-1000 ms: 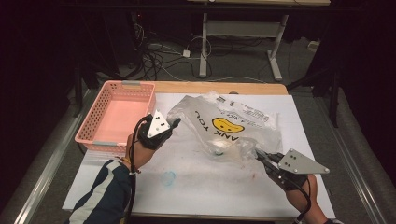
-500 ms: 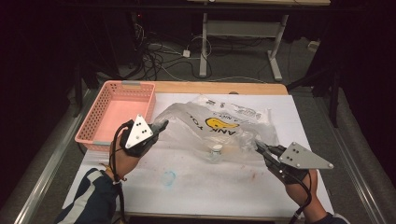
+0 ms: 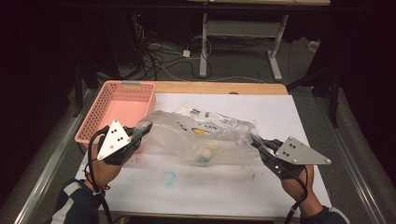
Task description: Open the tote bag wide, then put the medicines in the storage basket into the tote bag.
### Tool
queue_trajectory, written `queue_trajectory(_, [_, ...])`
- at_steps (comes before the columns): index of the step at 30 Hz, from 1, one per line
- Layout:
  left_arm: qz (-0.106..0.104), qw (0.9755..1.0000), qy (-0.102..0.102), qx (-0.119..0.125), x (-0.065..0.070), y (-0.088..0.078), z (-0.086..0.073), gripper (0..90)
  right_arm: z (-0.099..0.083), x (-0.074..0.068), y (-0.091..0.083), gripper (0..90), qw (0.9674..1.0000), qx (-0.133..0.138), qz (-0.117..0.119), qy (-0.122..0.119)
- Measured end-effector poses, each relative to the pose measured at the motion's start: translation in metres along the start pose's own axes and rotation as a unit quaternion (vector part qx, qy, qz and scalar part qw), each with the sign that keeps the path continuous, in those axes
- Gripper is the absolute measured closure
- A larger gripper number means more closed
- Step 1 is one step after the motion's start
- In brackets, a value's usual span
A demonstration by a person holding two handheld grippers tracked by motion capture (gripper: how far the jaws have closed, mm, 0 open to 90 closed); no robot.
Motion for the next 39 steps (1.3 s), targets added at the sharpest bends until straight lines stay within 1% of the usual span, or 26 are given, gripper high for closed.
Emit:
queue_trajectory(3, [-0.005,1.0,-0.001,0.0,-0.001,0.006,0.001,87.6,0.002,0.002,0.004,90.0,1.0,0.0,-0.005,-0.001])
queue_trajectory(5, [-0.01,0.9999,-0.004,0.001,-0.002,0.011,0.001,87.6,0.002,0.006,0.009,90.0,1.0,-0.001,-0.009,-0.001])
queue_trajectory(8, [-0.015,0.9999,-0.004,0.002,-0.006,0.019,0.002,87.6,0.0,0.012,0.015,90.0,0.9999,-0.006,-0.013,0.005])
queue_trajectory(11, [-0.021,0.9996,-0.015,0.014,-0.012,0.027,0.007,87.6,-0.002,0.021,0.023,90.0,0.9997,-0.011,-0.021,0.011])
queue_trajectory(13, [-0.025,0.9994,-0.016,0.017,-0.014,0.035,0.008,87.6,-0.004,0.025,0.028,90.0,0.9995,-0.016,-0.025,0.012])
queue_trajectory(17, [-0.036,0.9991,-0.022,0.012,-0.015,0.053,0.007,87.6,-0.009,0.029,0.036,90.0,0.9992,-0.025,-0.029,0.014])
queue_trajectory(19, [-0.037,0.999,-0.022,0.016,-0.017,0.061,0.008,87.5,-0.011,0.032,0.039,90.0,0.999,-0.028,-0.031,0.018])
queue_trajectory(22, [-0.042,0.998,-0.035,0.03,-0.021,0.074,0.013,87.4,-0.015,0.04,0.048,90.0,0.9983,-0.035,-0.041,0.02])
queue_trajectory(23, [-0.045,0.9975,-0.043,0.035,-0.023,0.079,0.015,87.5,-0.016,0.043,0.052,90.0,0.998,-0.038,-0.044,0.024])
queue_trajectory(25, [-0.053,0.9959,-0.056,0.046,-0.025,0.092,0.016,87.4,-0.018,0.049,0.059,90.0,0.9973,-0.043,-0.05,0.031])
queue_trajectory(26, [-0.054,0.9956,-0.058,0.05,-0.027,0.101,0.016,87.4,-0.02,0.05,0.063,90.0,0.997,-0.047,-0.052,0.033])
queue_trajectory(28, [-0.058,0.995,-0.064,0.05,-0.029,0.116,0.016,87.4,-0.022,0.054,0.07,90.0,0.9963,-0.052,-0.059,0.034])
queue_trajectory(29, [-0.063,0.9941,-0.073,0.049,-0.03,0.125,0.016,87.4,-0.022,0.057,0.075,90.0,0.996,-0.053,-0.063,0.034])
queue_trajectory(31, [-0.064,0.9933,-0.081,0.053,-0.033,0.139,0.018,87.5,-0.02,0.063,0.083,90.0,0.9954,-0.053,-0.065,0.046])
queue_trajectory(33, [-0.065,0.9929,-0.082,0.056,-0.036,0.15,0.024,87.5,-0.016,0.068,0.09,90.0,0.9945,-0.052,-0.063,0.066])
queue_trajectory(34, [-0.067,0.9926,-0.083,0.058,-0.038,0.155,0.028,87.5,-0.013,0.07,0.093,90.0,0.9942,-0.051,-0.064,0.071])
queue_trajectory(35, [-0.067,0.9926,-0.081,0.06,-0.039,0.159,0.032,87.5,-0.009,0.071,0.096,90.0,0.9939,-0.051,-0.066,0.073])
queue_trajectory(37, [-0.065,0.993,-0.074,0.064,-0.041,0.165,0.041,87.5,0.0,0.073,0.1,90.0,0.9939,-0.05,-0.075,0.064])
queue_trajectory(39, [-0.062,0.9935,-0.066,0.069,-0.043,0.167,0.052,87.6,0.008,0.075,0.102,90.0,0.9935,-0.046,-0.081,0.065])
Point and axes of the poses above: each handheld gripper's, and its own axes: y roughly forward along the jaws, z roughly out of its top, x roughly to its right, the point moved 4 cm from there along y, roughly forward along the jaws, and after that the axes turned 15 degrees about -z, right-handed, at the moved point
